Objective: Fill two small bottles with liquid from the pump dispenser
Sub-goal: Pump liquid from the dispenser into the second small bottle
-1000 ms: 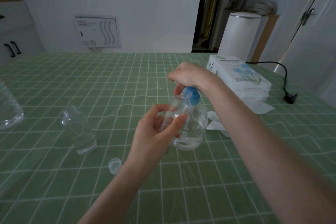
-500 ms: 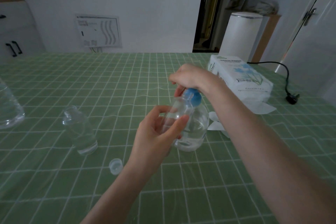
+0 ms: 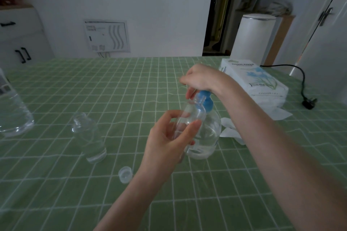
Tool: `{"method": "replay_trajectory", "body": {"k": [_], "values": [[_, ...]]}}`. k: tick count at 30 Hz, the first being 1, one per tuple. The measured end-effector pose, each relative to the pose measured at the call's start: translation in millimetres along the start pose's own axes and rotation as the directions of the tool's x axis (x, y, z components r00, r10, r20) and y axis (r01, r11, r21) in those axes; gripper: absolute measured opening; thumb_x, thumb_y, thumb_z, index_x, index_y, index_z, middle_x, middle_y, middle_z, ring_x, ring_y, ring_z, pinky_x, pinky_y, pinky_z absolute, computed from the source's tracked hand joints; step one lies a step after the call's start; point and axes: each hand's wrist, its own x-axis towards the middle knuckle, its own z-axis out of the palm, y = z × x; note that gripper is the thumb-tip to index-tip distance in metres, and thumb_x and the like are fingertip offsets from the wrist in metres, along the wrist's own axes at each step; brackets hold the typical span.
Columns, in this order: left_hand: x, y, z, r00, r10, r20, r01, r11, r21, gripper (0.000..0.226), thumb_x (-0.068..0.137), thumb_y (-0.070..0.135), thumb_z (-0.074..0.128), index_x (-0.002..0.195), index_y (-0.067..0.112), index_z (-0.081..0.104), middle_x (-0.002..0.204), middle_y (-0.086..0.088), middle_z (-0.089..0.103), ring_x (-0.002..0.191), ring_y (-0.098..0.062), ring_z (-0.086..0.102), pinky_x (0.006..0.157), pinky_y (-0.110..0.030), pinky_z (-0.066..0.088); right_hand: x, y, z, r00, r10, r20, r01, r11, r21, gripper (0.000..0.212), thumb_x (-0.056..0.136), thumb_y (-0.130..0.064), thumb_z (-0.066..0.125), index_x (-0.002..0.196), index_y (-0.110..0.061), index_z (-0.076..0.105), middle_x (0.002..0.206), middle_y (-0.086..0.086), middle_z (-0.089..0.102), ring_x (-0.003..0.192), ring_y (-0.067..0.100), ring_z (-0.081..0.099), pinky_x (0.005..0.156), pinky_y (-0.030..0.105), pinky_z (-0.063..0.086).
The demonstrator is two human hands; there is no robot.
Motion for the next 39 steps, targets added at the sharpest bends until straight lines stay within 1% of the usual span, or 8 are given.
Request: {"method": "replay_trajectory", "body": {"k": [5, 12, 17, 22, 28, 33, 37, 39], "values": [[-1, -3, -1, 1.000, -0.012, -0.016, 0.013, 1.000, 0.022, 0.034, 0.063, 0.046, 0.066, 0.088, 0.022, 0.063, 0.072, 0.000, 0.072, 0.056, -0.008, 0.064, 0.050, -0.021, 0.048, 2, 4, 8, 1.000, 0.017, 0.011, -0.017, 1.000, -0.025, 0.039, 0.096, -0.024, 0.047, 0.127, -0.002, 0.056, 0.118, 0.014, 0.067, 0.107, 0.028, 0.063, 0.089, 0.034, 0.047], [0, 0, 0, 1.000, 0.014, -0.005, -0.014, 1.000, 0.016, 0.038, 0.061, 0.050, 0.065, 0.089, 0.024, 0.062, 0.074, -0.004, 0.071, 0.055, -0.011, 0.062, 0.047, -0.022, 0.046, -2, 2, -3, 0.999, -0.044, -0.030, 0.047, 0.992, 0.114, 0.036, 0.094, -0.021, 0.049, 0.117, 0.002, 0.063, 0.092, 0.013, 0.075, 0.096, 0.031, 0.071, 0.092, 0.041, 0.054], [1, 2, 2, 1.000, 0.026, -0.002, -0.026, 1.000, -0.005, 0.037, 0.062, 0.049, 0.064, 0.089, 0.023, 0.062, 0.070, 0.002, 0.071, 0.054, -0.010, 0.060, 0.042, -0.019, 0.042, -5, 3, -11, 1.000, -0.023, 0.011, 0.022, 0.995, 0.096, 0.029, 0.093, -0.025, 0.050, 0.110, -0.009, 0.068, 0.098, 0.010, 0.075, 0.068, 0.017, 0.059, 0.058, 0.024, 0.041], [0, 3, 2, 1.000, 0.030, 0.000, -0.030, 1.000, -0.006, 0.037, 0.061, 0.052, 0.064, 0.086, 0.026, 0.062, 0.070, 0.001, 0.071, 0.055, -0.018, 0.058, 0.046, -0.021, 0.043, -8, 4, -5, 0.999, 0.009, 0.053, -0.016, 0.992, 0.129, 0.032, 0.095, -0.032, 0.045, 0.103, -0.013, 0.070, 0.120, 0.011, 0.066, 0.098, 0.026, 0.061, 0.078, 0.034, 0.044], [-1, 2, 1, 1.000, 0.021, 0.005, -0.021, 1.000, -0.012, 0.034, 0.062, 0.051, 0.064, 0.086, 0.026, 0.062, 0.072, -0.006, 0.070, 0.058, -0.026, 0.052, 0.044, -0.025, 0.039, -7, 5, -3, 0.997, 0.033, 0.068, -0.041, 0.993, 0.110, 0.027, 0.095, -0.024, 0.047, 0.105, -0.013, 0.070, 0.123, 0.011, 0.065, 0.106, 0.028, 0.061, 0.067, 0.030, 0.041], [-3, -2, 0, 1.000, 0.011, -0.004, -0.011, 1.000, 0.011, 0.036, 0.062, 0.050, 0.065, 0.087, 0.024, 0.063, 0.073, -0.008, 0.070, 0.059, -0.024, 0.058, 0.053, -0.029, 0.045, -5, 9, 6, 0.997, 0.048, 0.064, -0.056, 0.990, 0.132, 0.028, 0.092, -0.019, 0.053, 0.113, -0.005, 0.066, 0.117, 0.018, 0.066, 0.105, 0.033, 0.063, 0.095, 0.042, 0.048], [-3, -3, 0, 1.000, 0.005, -0.007, -0.005, 1.000, 0.018, 0.035, 0.061, 0.051, 0.065, 0.086, 0.026, 0.063, 0.070, 0.001, 0.071, 0.057, -0.016, 0.060, 0.048, -0.022, 0.046, -4, 9, 6, 0.997, 0.046, 0.055, -0.052, 0.992, 0.114, 0.033, 0.091, -0.018, 0.052, 0.118, -0.002, 0.064, 0.115, 0.019, 0.068, 0.095, 0.029, 0.065, 0.090, 0.041, 0.050], [-2, -3, 1, 1.000, 0.007, -0.016, -0.007, 1.000, -0.003, 0.033, 0.060, 0.051, 0.065, 0.084, 0.028, 0.063, 0.070, 0.000, 0.071, 0.057, -0.020, 0.058, 0.043, -0.022, 0.042, -5, 7, 2, 0.998, 0.039, 0.046, -0.043, 0.995, 0.094, 0.034, 0.091, -0.018, 0.051, 0.119, -0.002, 0.063, 0.115, 0.018, 0.069, 0.081, 0.023, 0.058, 0.073, 0.032, 0.048]]}}
